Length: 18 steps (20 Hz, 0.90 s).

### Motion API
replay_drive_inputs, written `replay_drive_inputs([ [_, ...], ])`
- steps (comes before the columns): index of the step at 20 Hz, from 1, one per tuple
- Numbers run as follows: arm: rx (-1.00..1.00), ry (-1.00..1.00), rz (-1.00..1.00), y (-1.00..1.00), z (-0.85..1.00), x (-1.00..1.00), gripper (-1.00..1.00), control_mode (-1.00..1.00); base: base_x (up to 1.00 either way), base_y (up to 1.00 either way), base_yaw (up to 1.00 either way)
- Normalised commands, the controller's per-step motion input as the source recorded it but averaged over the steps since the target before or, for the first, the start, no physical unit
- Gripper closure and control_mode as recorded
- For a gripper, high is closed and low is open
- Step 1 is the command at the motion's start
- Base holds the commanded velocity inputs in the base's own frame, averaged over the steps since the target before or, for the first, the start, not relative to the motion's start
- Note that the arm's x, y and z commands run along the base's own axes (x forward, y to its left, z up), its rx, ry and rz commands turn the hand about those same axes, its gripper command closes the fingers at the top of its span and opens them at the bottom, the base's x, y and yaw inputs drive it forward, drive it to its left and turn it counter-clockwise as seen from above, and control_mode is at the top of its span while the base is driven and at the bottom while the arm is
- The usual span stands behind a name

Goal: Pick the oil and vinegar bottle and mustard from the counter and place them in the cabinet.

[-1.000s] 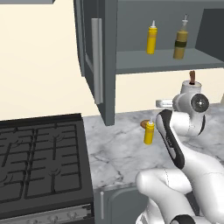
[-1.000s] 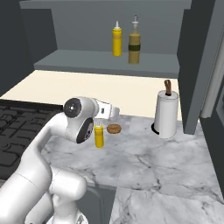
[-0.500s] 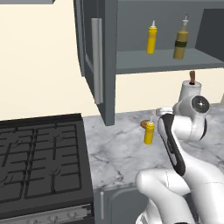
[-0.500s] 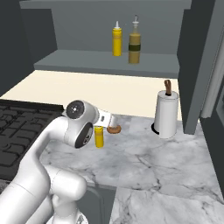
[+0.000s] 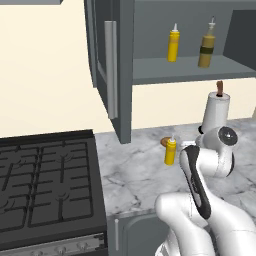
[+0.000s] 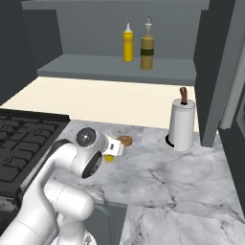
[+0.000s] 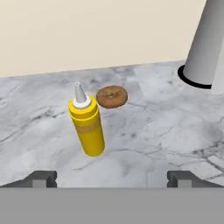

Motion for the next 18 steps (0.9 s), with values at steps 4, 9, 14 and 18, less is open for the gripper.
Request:
replay_drive_inputs([
  [4,0.02,0.13,0.1,0.08,-0.65,0.0,-1.0,-1.0,0.0,0.0,0.0],
  [9,0.0,0.17,0.05,0.12,-0.5,0.02,-1.0,-1.0,0.0,0.0,0.0],
  [14,0.0,0.14,0.04,0.16,-0.34,0.09,-1.0,-1.0,0.0,0.0,0.0],
  [18,0.01,0.0,0.07,0.13,-0.17,0.15,-1.0,-1.0,0.0,0.0,0.0],
])
